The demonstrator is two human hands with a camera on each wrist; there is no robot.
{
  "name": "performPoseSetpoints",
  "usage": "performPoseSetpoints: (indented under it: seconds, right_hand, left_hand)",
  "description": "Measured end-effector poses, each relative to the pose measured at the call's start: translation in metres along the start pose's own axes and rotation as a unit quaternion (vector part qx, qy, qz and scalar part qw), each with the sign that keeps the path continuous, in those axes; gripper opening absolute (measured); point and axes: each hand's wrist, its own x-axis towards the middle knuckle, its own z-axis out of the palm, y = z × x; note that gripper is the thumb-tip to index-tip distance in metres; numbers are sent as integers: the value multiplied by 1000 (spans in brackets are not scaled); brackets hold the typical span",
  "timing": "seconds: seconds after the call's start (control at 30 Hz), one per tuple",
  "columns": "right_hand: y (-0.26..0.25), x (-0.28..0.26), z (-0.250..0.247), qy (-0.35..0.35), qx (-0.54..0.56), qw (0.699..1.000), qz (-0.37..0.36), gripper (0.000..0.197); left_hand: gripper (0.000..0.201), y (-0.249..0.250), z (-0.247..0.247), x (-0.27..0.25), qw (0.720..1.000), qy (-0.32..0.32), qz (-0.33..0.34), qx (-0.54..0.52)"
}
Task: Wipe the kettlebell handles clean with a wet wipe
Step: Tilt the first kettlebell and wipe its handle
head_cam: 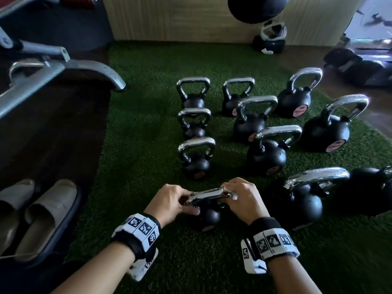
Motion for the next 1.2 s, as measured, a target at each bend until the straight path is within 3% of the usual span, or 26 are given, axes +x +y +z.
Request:
performPoseSetpoints:
  seconds: [0.17,0.2,0.3,0.4,0.5,0.57,0.77,0.83,0.93,1.0,1.13,1.2]
  right_hand:
    - [-2,19,-39,-135,-16,990,36,33]
    - [-3,28,-48,-150,-16,988,44,36]
    - [-13,59,-66,-146,-1,989,40,32]
    - [-29,91,-74,-125,16,990,58,15]
    - [-32,122,-77,-112,27,992,49,15]
    - [-29,143,-79,-104,4,994,22,3]
    - [-23,190,-76,-173,-47,983,-24,30]
    - [-22,201,-67,-150,-39,987,-30,38]
    - [-21,206,-50,-66,-23,996,-58,28]
    - [-22,203,-41,-26,3,997,-73,25]
    - [-18,195,-15,7,-4,996,-88,25]
    - [-15,191,0,18,-10,994,-109,23]
  left_hand:
    - [74,-11,-28,15,984,-162,-80,-10]
    - [76,-15,-35,21,982,-167,-93,-11]
    - [63,-26,-54,41,988,-84,-127,-8]
    - [58,-38,-56,67,985,-16,-170,-30]
    - [72,-46,-49,97,975,-22,-212,-58]
    - [85,-50,-44,117,971,-16,-228,-77]
    - [90,-56,-22,153,957,6,-259,-128]
    - [69,-60,-14,162,956,9,-254,-148]
    - [42,-63,-5,165,955,29,-242,-167]
    - [42,-65,-1,167,955,39,-236,-174]
    - [62,-63,4,172,948,38,-250,-195]
    - [60,-63,4,175,950,42,-245,-191]
